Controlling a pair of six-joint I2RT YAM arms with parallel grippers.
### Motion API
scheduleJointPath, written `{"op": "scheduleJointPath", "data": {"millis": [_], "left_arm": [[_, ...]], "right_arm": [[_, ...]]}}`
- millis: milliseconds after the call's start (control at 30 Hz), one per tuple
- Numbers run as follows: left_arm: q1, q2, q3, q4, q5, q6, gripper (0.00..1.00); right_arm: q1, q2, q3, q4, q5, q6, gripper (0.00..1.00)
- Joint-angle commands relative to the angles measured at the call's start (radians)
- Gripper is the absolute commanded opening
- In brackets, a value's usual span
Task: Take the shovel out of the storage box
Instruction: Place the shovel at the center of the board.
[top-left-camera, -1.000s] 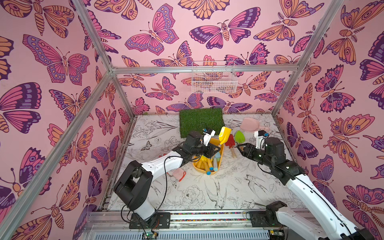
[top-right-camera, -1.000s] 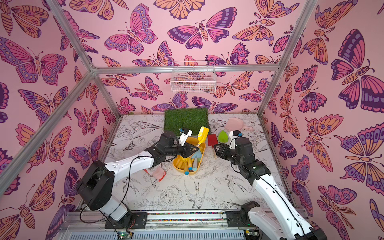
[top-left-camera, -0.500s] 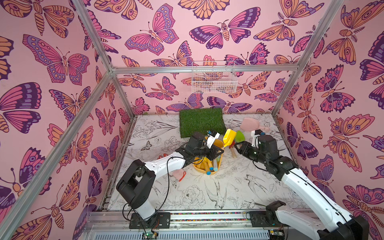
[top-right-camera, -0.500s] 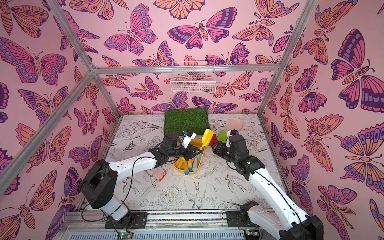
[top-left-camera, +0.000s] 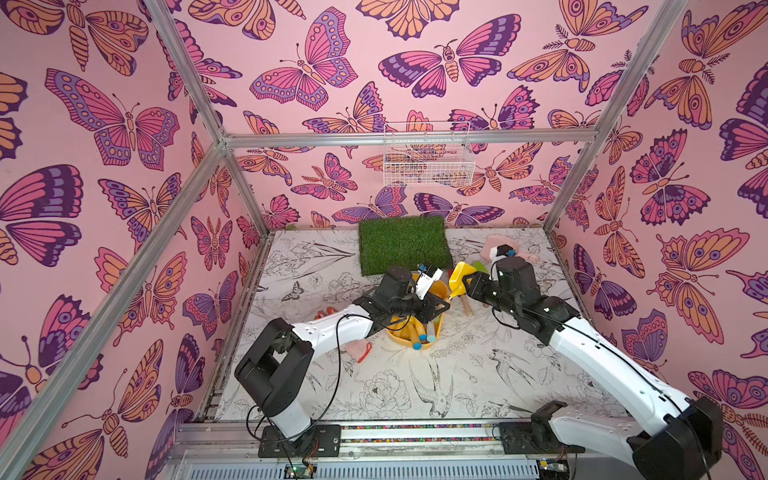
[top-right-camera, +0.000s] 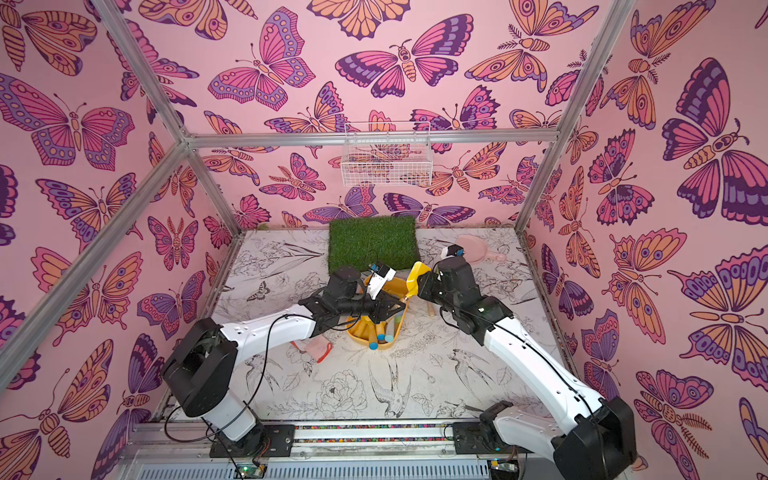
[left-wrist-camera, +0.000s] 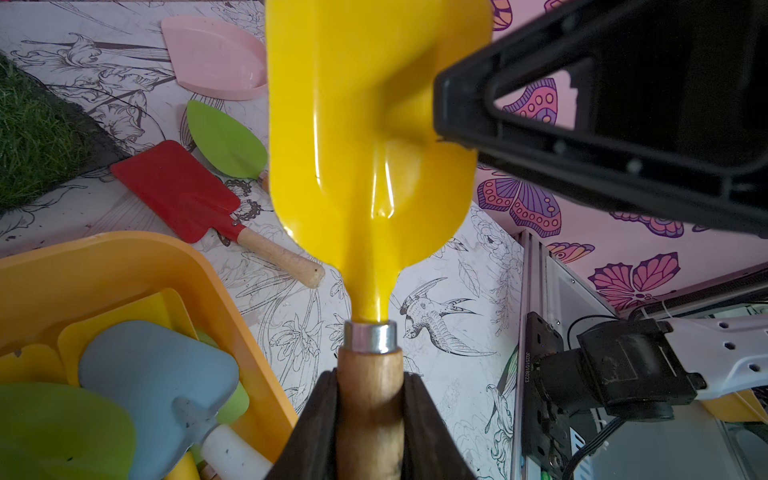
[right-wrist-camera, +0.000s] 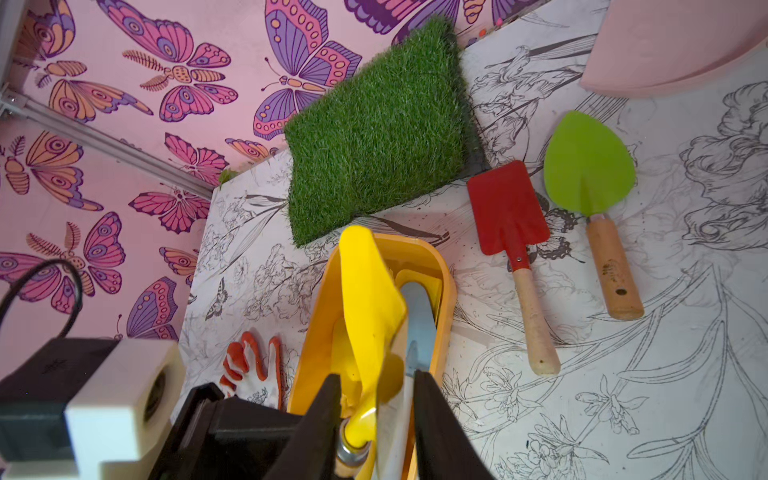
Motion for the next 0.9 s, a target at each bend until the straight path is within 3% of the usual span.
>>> {"op": "scheduleJointPath", "data": {"millis": [0, 167, 267, 333, 400, 567, 800, 867], "left_arm": [[-0.006, -0.005, 0.010, 0.039, 0.024, 0.013, 0.00], [-0.006, -0.004, 0.011, 0.039, 0.016, 0.006, 0.00], [-0.006, -0.007, 0.007, 0.039, 0.003, -0.001, 0.19], [-0.006, -0.015, -0.003, 0.039, -0.006, -0.005, 0.43], [-0.005, -0.028, -0.020, 0.039, -0.014, -0.001, 0.58], [0.001, -0.082, -0.077, 0.028, -0.090, 0.003, 0.63], [0.029, -0.172, -0.134, -0.070, -0.231, -0.012, 0.64], [0.040, -0.189, -0.149, -0.089, -0.269, -0.035, 0.64]], "right_arm": [[0.011, 0.020, 0.041, -0.024, 0.072, -0.027, 0.20], [0.014, 0.039, 0.047, -0.029, 0.076, -0.038, 0.00], [0.015, 0.039, 0.049, -0.040, 0.104, -0.053, 0.00], [0.013, 0.035, 0.044, -0.040, 0.140, -0.081, 0.00], [0.003, 0.032, 0.051, -0.057, 0.166, -0.117, 0.00], [-0.118, 0.053, 0.091, -0.120, 0.063, -0.211, 0.00], [-0.311, 0.174, 0.193, -0.266, -0.049, -0.470, 0.00], [-0.334, 0.207, 0.208, -0.284, -0.033, -0.537, 0.00]]}}
